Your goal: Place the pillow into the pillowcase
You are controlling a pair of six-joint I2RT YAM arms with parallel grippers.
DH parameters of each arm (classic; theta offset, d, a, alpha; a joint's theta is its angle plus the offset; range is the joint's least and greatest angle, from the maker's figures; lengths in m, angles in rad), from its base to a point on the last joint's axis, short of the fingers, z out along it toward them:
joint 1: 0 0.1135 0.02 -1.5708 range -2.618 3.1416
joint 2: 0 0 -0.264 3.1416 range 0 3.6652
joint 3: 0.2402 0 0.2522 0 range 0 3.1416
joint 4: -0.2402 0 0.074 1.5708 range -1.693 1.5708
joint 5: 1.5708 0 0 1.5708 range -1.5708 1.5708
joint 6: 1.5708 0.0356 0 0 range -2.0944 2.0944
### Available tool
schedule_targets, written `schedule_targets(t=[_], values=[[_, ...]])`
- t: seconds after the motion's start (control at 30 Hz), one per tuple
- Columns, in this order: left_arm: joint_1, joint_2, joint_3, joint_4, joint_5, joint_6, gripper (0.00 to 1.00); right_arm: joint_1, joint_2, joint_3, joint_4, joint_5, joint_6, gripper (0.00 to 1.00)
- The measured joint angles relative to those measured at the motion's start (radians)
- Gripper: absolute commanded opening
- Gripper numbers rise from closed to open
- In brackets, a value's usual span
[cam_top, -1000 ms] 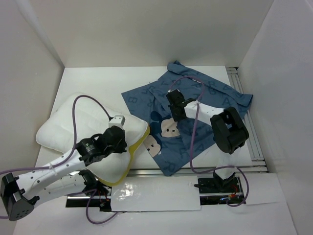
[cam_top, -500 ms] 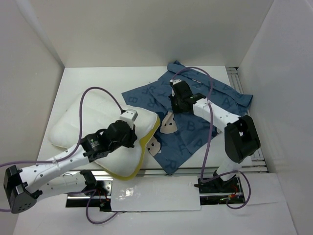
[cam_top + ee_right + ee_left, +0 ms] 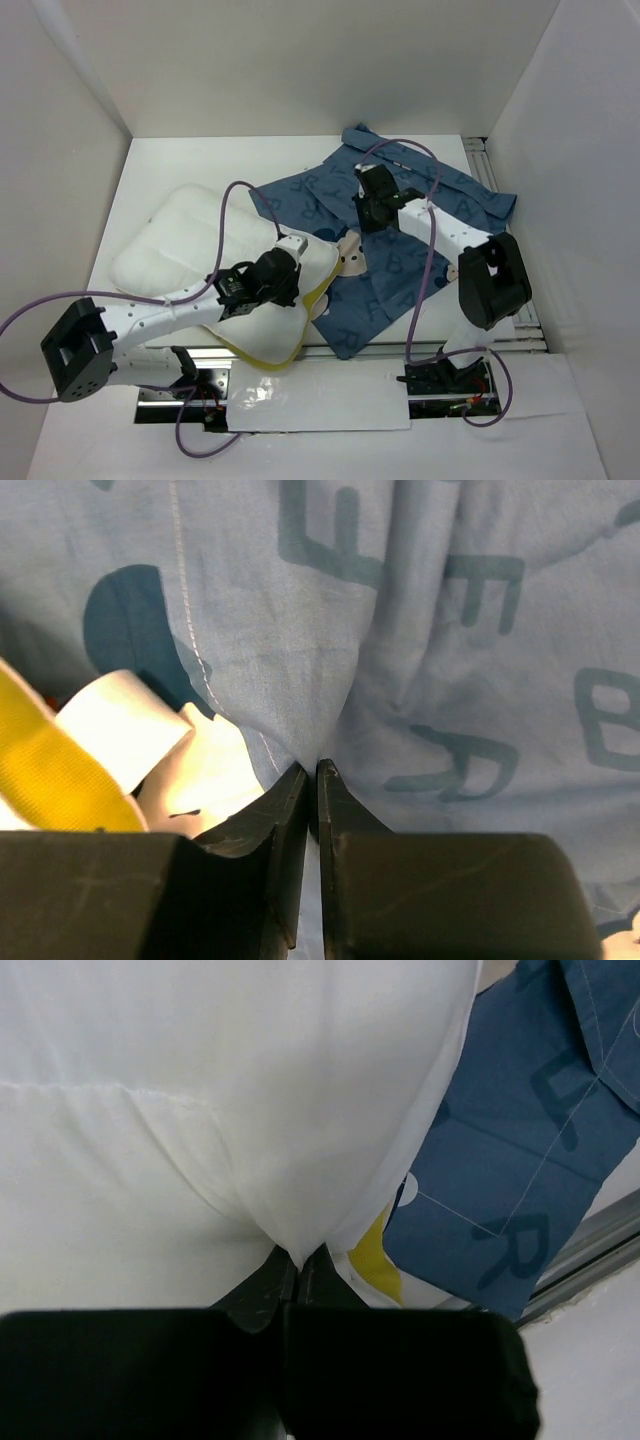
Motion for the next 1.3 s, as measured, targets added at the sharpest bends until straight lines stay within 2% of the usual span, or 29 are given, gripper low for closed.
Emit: schedule_targets(t=[0.13, 0.17, 0.2, 0.43, 0.6, 0.93, 1.13, 1.3], values=[[0.021, 0.006, -0.036, 0.048, 0.014, -0.038, 0.0, -0.018, 0.0, 0.0, -0.011, 0.011, 0.003, 0.16], [0.031, 0.006, -0.042, 0.055, 0.023, -0.05, 0.0, -0.021, 0.0, 0.0, -0.013, 0.017, 0.005, 0.04], [0.042, 0.006, -0.048, 0.06, 0.033, -0.056, 0.0, -0.024, 0.0, 0.0, -0.016, 0.024, 0.007, 0.01], [0.097, 0.006, -0.057, 0.056, 0.043, -0.101, 0.0, -0.031, -0.018, -0.001, -0.04, 0.045, 0.022, 0.0], [0.119, -0.003, -0.057, 0.021, 0.019, -0.112, 0.0, -0.035, -0.092, -0.002, -0.042, 0.044, 0.021, 0.0], [0.154, -0.108, -0.079, -0.079, 0.002, -0.113, 0.0, -0.058, -0.232, -0.025, -0.013, -0.076, 0.022, 0.0], [0.119, -0.115, 0.025, -0.17, -0.002, -0.021, 0.0, -0.05, -0.264, -0.035, -0.001, -0.144, 0.018, 0.0], [0.057, -0.079, 0.163, -0.17, -0.006, 0.059, 0.0, -0.048, -0.274, -0.035, 0.01, -0.168, 0.021, 0.0]])
